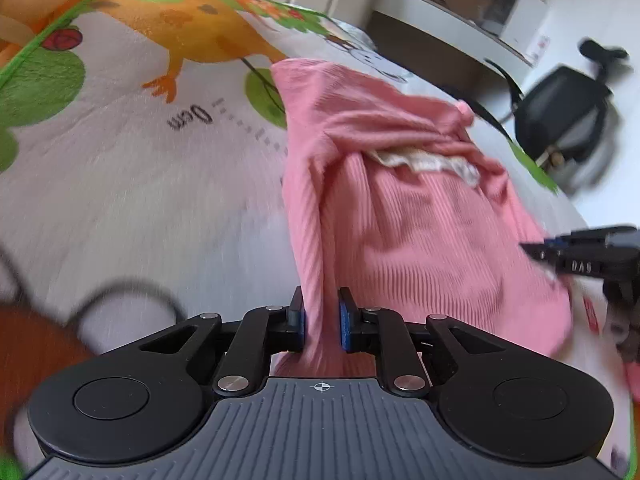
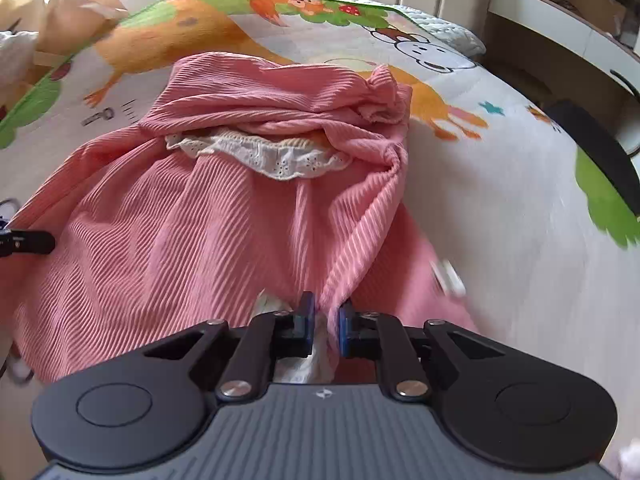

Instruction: Fold clothes

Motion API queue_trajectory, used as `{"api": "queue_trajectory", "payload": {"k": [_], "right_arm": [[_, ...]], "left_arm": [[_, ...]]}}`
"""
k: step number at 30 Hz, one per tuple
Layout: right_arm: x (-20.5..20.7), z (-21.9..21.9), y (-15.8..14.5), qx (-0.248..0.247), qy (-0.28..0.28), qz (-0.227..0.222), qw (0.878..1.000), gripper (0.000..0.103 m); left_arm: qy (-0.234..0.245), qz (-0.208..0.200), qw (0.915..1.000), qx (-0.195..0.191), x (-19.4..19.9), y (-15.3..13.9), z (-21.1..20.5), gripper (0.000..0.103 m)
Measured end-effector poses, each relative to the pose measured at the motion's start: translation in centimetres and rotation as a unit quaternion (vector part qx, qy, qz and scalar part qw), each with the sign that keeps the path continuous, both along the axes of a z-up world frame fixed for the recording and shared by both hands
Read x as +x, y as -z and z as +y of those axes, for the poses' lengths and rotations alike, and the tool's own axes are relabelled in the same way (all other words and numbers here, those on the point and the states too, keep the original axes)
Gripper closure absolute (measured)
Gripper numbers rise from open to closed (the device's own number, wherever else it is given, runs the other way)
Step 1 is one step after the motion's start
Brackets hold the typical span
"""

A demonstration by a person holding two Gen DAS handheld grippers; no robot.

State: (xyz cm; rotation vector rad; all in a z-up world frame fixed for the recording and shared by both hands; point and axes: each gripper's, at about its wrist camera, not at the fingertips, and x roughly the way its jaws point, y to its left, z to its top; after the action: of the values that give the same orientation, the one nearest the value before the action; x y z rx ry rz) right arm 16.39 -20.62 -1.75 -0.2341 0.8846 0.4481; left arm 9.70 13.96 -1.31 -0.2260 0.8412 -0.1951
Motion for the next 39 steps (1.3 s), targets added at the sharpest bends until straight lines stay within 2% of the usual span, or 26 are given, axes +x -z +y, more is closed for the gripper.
{"api": "queue_trajectory", "payload": {"k": [6,10,11,12,13,14,15,18,20,23,26,27,28,29,32,33,35,37,39], "right_arm": [[-6.6,-2.4,0.2,0.002,-0.009,-0.011,1.0,0.093],[-9.2,-3.0,-0.8,-0.011,-0.02,-0.014,1.0,0.093],[-9.6,-2.9,-1.4,-0.012,-0.024,-0.025,0.999,0.092],[-9.9,-2.9,-2.1,-0.01,-0.027,-0.036,0.999,0.088],[-10.2,-2.8,-2.8,-0.006,-0.032,-0.048,0.998,0.084],[-10.7,-2.7,-3.6,-0.005,-0.041,-0.063,0.997,0.075],[-11.6,-2.5,-4.2,-0.008,-0.058,-0.081,0.995,0.065],[-15.4,-2.0,-4.9,-0.006,-0.136,-0.106,0.985,0.044],[-18.2,-1.5,-4.1,-0.005,-0.186,-0.095,0.978,0.043],[-20.7,0.0,-1.7,-0.03,-0.228,-0.084,0.97,0.043],[-20.3,0.7,0.2,-0.019,-0.214,-0.09,0.973,0.042],[-19.4,0.8,0.3,-0.007,-0.2,-0.086,0.976,0.053],[-18.6,1.0,0.3,0.001,-0.182,-0.086,0.98,0.071],[-17.8,1.1,0.0,0.008,-0.165,-0.092,0.982,0.097],[-15.9,0.8,-2.3,0.034,-0.122,-0.13,0.983,0.1],[-15.4,0.3,-3.7,0.054,-0.11,-0.143,0.982,0.1],[-14.9,-0.7,-6.4,0.085,-0.093,-0.17,0.977,0.1],[-15.0,-1.4,-8.0,0.092,-0.09,-0.19,0.973,0.1],[-15.5,-1.9,-8.6,0.083,-0.091,-0.204,0.971,0.098]], "left_arm": [[0.024,-0.008,0.9996,0.012,-5.8,0.3,0.1,0.086],[0.035,-0.007,0.9993,0.008,-8.1,-0.6,-0.1,0.085],[0.04,-0.013,0.9991,0.005,-8.2,-1.2,-0.2,0.076],[0.047,-0.022,0.9986,0.002,-8.3,-1.9,-0.2,0.056],[0.059,-0.035,0.9977,0.004,-8.4,-2.6,-0.4,0.046],[0.072,-0.049,0.9961,0.008,-8.5,-3.3,-0.7,0.03],[0.085,-0.062,0.9942,0.023,-8.8,-3.8,-1.2,0.023],[0.106,-0.076,0.9891,0.068,-9.9,-3.6,-2.6,0.016],[0.118,-0.075,0.9869,0.08,-10.5,-2.9,-3.2,0.012],[0.13,-0.079,0.9833,0.099,-10.8,-2.0,-4.3,0.011],[0.155,-0.104,0.9764,0.109,-11.4,-2.5,-5.5,0.009],[0.166,-0.115,0.9734,0.108,-11.7,-2.9,-5.9,0.009],[0.177,-0.123,0.9703,0.11,-12.0,-3.2,-6.3,0.009],[0.187,-0.131,0.9669,0.114,-12.3,-3.5,-6.7,0.008],[0.199,-0.139,0.9579,0.153,-12.7,-3.1,-7.7,0.007],[0.19,-0.135,0.9578,0.168,-12.2,-2.7,-7.8,0.006],[0.168,-0.123,0.9585,0.195,-11.0,-1.7,-7.8,0.006],[0.137,-0.117,0.9586,0.221,-9.6,-1.1,-7.7,0.006],[0.088,-0.139,0.9574,0.237,-8.0,-1.7,-7.0,0.006]]}}
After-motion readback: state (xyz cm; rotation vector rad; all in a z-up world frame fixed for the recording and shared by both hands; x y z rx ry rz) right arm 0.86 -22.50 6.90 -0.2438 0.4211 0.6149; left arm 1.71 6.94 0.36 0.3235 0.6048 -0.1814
